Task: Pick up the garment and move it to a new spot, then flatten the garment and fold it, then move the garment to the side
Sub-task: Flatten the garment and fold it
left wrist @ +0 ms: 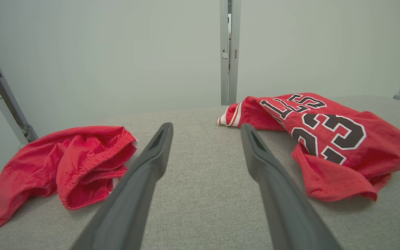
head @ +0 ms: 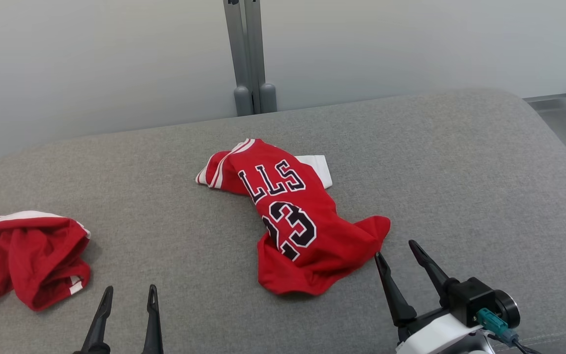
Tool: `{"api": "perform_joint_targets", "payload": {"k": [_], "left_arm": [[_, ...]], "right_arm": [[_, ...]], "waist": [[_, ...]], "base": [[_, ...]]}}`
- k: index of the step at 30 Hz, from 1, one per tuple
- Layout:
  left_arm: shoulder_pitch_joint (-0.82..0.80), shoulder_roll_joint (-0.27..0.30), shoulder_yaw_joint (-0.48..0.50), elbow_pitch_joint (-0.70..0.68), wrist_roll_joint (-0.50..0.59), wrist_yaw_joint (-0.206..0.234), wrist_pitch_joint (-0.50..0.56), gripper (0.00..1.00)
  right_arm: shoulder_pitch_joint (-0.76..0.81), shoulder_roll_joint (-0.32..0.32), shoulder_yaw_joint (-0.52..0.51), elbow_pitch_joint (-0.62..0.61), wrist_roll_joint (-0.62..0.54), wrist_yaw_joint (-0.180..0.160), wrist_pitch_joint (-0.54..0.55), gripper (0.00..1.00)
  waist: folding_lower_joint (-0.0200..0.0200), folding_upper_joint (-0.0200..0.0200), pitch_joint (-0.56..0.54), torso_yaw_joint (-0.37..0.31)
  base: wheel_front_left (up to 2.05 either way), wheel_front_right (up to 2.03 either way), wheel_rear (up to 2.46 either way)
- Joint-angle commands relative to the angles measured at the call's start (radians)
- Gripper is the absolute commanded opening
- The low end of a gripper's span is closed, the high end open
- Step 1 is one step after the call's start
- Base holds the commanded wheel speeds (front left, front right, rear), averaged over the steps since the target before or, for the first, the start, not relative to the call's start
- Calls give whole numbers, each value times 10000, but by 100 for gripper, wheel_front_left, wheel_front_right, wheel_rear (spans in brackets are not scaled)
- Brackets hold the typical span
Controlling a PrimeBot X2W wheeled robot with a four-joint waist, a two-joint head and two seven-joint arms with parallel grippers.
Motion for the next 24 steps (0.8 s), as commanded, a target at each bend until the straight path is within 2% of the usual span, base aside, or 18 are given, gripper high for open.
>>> {"api": "perform_joint_targets", "payload": {"k": [1,9,17,24], "left_arm": [[-25,0,5,23,61,15,-4,100],[-272,0,-104,31,82,-64,-3,100],[-517,2,-347,88,30,-131,-4,100],[-970,2,-586,-3,-31,-79,-4,100]], "right_arm": [[97,-19,27,-7,3,-14,-4,100],[-57,-19,450,184,-142,-14,-4,100],[-457,-27,1575,565,-252,-14,-4,100],[-999,-170,1286,463,-363,-14,-4,100]], "waist": [[0,0,31,19],[0,0,271,229],[0,0,694,766],[0,0,1581,1186]], "base": [[0,0,0],[0,0,0],[0,0,0],[0,0,0]]}}
